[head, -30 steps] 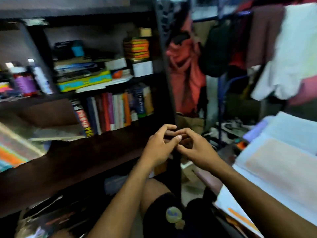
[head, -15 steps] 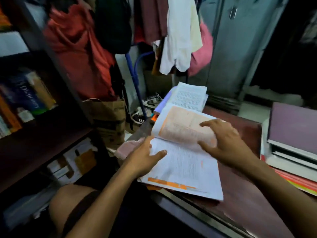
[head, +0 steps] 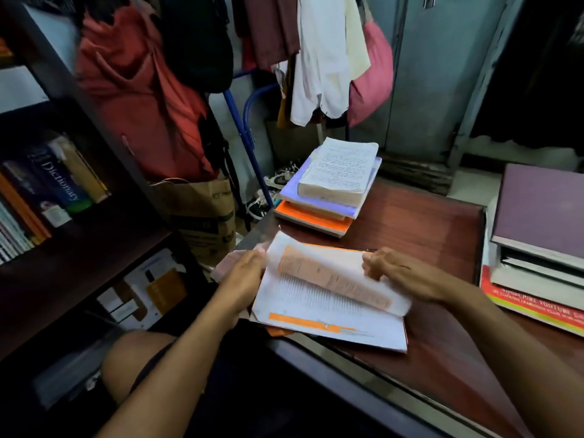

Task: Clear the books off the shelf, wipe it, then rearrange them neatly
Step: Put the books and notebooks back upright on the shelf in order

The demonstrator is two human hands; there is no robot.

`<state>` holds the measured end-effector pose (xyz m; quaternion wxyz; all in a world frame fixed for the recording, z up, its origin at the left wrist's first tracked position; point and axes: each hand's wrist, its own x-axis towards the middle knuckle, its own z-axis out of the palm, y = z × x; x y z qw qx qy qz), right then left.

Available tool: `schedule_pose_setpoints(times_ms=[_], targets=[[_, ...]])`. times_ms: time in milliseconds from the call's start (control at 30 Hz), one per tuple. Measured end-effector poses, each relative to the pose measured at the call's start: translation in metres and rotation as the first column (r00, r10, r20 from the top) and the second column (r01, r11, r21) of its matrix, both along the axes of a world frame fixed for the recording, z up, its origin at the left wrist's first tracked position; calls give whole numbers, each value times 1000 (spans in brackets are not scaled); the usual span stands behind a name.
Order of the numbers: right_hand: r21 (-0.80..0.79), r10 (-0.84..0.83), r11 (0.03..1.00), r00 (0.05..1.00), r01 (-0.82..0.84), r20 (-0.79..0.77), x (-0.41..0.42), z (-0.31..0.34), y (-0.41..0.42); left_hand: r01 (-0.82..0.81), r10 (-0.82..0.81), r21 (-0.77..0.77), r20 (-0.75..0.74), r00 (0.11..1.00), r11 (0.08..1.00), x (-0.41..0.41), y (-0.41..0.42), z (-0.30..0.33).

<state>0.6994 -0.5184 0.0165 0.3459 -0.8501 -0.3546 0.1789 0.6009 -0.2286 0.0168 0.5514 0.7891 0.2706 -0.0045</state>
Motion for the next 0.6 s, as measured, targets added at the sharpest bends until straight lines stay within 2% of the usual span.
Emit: schedule_pose_setpoints(times_ms=[67,133,167,233,300,333,400,467,600], targets=[[-12,111,994,993,-111,39,1,-4,1,-59,63,-116,33,997,992,2,0,5],[-35,126,992,987,-123,97,6,-9,1,-12,19,-131,49,999,991,2,1,9],[-26,79,997,987,-76,137,8,-12,0,27,-23,-106,35,999,994,1,0,9],[-4,-140,989,963,145,231,11,-18,0,116,-115,20,-27,993,993,-1,2,4],[-143,-269,932,898,334,349,18,-23,-1,195,-185,128,-81,979,972,-2,5,-6],[-270,-248,894,898,357,364,21,-25,-1,197,-186,146,-86,979,969,-3,5,-7],[-421,-142,868,942,266,303,23,-25,3,150,-145,127,-48,988,980,-6,4,-7],[-415,-92,890,966,189,243,21,-28,7,111,-114,101,30,993,989,-7,6,-4],[-450,-146,859,959,245,243,23,-22,18,68,-64,-44,67,996,997,-9,8,0]])
